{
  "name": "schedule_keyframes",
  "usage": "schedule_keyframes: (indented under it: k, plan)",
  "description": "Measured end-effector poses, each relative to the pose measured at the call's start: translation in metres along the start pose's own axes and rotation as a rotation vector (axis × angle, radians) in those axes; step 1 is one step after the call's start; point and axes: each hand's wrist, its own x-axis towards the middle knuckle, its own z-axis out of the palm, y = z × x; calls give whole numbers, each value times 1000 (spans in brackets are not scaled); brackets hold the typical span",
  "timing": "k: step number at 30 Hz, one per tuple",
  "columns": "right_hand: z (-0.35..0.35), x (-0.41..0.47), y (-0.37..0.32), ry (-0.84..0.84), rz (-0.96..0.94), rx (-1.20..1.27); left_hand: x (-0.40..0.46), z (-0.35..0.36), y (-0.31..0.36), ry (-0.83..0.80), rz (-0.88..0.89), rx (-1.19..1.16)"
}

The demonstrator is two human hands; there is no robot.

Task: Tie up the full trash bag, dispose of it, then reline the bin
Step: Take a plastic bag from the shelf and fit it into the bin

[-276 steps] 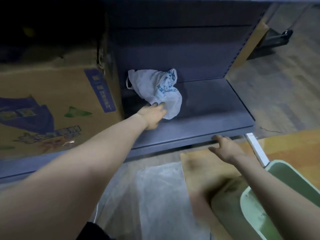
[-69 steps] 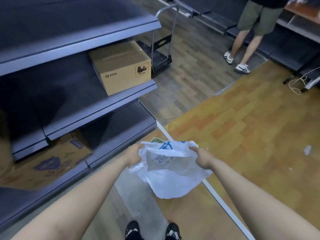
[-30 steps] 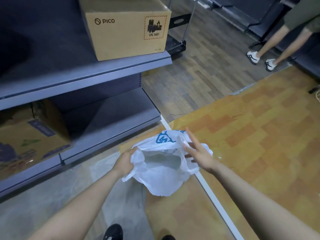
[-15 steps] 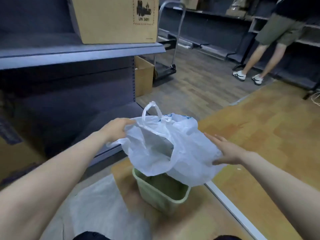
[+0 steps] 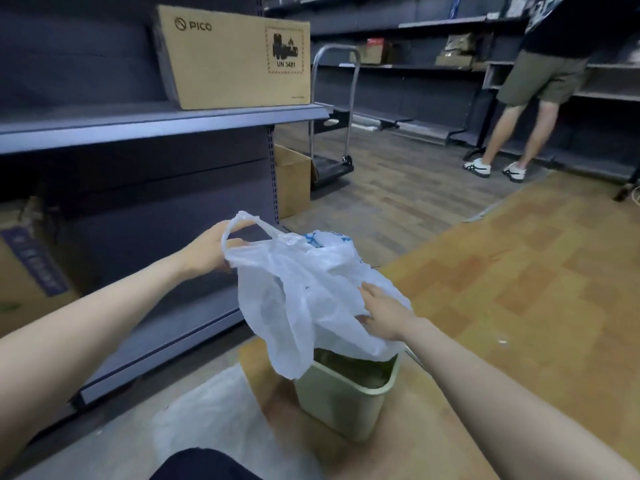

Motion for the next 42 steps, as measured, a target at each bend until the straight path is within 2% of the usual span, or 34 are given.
schedule_keyframes:
  k: [2, 6, 9, 12, 14, 17, 21, 24, 27, 30, 32, 35, 37, 39, 42]
  plan:
    - [7, 5, -8, -4, -30, 5, -11, 4, 13, -45, -18, -120]
    - [23, 5, -10, -82, -64, -15, -24, 27, 26, -142, 203, 75]
    - [29, -2, -6, -129, -72, -26, -28, 53, 22, -220, 186, 61]
    - [29, -14, 3, -157, -105, -74, -26, 86, 8, -180, 174, 142]
    - [23, -21, 14, -164, -94, -120, -20, 101, -3, -154, 223, 280]
    - [10, -29, 32, -136, -81, -152, -13, 114, -10, -186, 232, 531]
    - [-4, -32, 45, -24, -107, -282, -10, 117, -12, -189, 297, 527]
    - [-5, -24, 47, 19, -11, -388, -8, 112, -13, -160, 339, 519]
    - [8, -14, 40, -110, 76, -367, -9, 106, -19, -219, 279, 711]
    - [30, -6, 28, -302, 21, -369, -12, 102, -28, -266, 252, 822]
    - [36, -4, 25, -332, -6, -388, -14, 102, -33, -295, 250, 848]
    - [17, -9, 32, -214, -27, -439, -15, 101, -39, -275, 263, 774]
    - [-7, -13, 38, -61, -19, -420, -13, 102, -35, -242, 342, 720]
    - [-32, -19, 35, 139, -12, -271, -6, 114, -26, -226, 411, 709]
    - [-58, -25, 11, 365, -114, 27, -1, 120, -26, -283, 392, 757]
